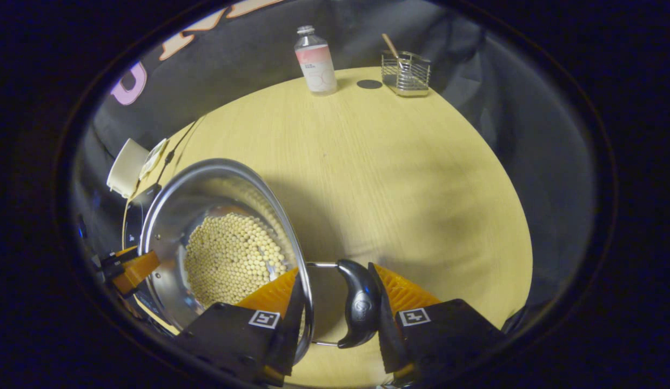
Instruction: First push the handle of the pot to place it horizontally, then grasp the pot with both hands and set it on the induction cooktop.
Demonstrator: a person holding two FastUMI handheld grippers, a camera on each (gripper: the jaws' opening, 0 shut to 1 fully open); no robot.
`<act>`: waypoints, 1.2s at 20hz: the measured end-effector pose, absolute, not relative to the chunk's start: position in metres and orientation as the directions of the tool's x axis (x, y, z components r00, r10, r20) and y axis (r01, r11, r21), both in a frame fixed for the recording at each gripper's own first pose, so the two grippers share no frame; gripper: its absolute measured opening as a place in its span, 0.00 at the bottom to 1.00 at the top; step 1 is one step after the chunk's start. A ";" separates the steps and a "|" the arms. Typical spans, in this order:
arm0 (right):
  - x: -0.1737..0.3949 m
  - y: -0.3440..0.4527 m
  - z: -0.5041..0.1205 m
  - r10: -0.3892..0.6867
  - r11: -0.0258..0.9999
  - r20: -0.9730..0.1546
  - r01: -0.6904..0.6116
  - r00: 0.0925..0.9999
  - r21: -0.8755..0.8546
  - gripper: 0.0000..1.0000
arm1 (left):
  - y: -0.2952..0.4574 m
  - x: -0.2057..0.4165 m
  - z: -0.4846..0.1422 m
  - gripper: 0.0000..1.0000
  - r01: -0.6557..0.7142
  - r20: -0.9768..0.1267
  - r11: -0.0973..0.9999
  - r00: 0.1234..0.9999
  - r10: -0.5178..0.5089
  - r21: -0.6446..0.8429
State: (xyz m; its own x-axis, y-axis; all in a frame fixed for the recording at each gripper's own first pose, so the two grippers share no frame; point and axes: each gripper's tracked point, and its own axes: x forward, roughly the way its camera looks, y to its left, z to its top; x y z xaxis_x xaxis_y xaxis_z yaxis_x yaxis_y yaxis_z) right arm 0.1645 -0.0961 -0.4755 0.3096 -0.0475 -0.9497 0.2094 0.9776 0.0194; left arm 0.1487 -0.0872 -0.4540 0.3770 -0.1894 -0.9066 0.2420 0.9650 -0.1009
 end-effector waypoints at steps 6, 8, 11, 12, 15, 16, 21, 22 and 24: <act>0.169 -0.098 -0.454 -0.015 0.973 -0.945 0.224 0.326 0.062 0.59 | -0.088 0.155 -0.425 0.60 0.233 -0.895 0.966 0.398 -0.200 -0.113; 0.172 -0.092 -0.438 -0.005 0.973 -0.938 0.218 0.346 0.076 0.60 | -0.083 0.159 -0.411 0.57 0.220 -0.887 0.969 0.417 -0.198 -0.113; 0.177 -0.083 -0.421 -0.007 0.978 -0.932 0.198 0.362 0.070 0.60 | -0.070 0.160 -0.397 0.57 0.205 -0.882 0.972 0.429 -0.194 -0.114; 0.179 -0.078 -0.415 -0.003 0.979 -0.929 0.190 0.371 0.073 0.60 | -0.066 0.160 -0.392 0.57 0.199 -0.879 0.973 0.436 -0.193 -0.115; 0.183 -0.054 -0.403 0.023 0.983 -0.923 0.159 0.385 0.090 0.59 | -0.042 0.157 -0.376 0.59 0.166 -0.870 0.980 0.460 -0.176 -0.111; 0.183 -0.044 -0.399 0.031 0.985 -0.920 0.144 0.391 0.095 0.59 | -0.033 0.157 -0.370 0.57 0.156 -0.868 0.982 0.467 -0.168 -0.106; 0.182 0.010 -0.389 0.070 0.989 -0.912 0.093 0.404 0.117 0.52 | 0.021 0.157 -0.352 0.58 0.122 -0.855 0.989 0.501 -0.135 -0.084; 0.184 0.019 -0.386 0.068 0.989 -0.909 0.089 0.411 0.114 0.52 | 0.031 0.158 -0.350 0.57 0.124 -0.851 0.989 0.507 -0.136 -0.084; 0.182 0.039 -0.379 0.054 0.991 -0.906 0.088 0.420 0.100 0.52 | 0.050 0.164 -0.346 0.57 0.136 -0.843 0.987 0.518 -0.148 -0.089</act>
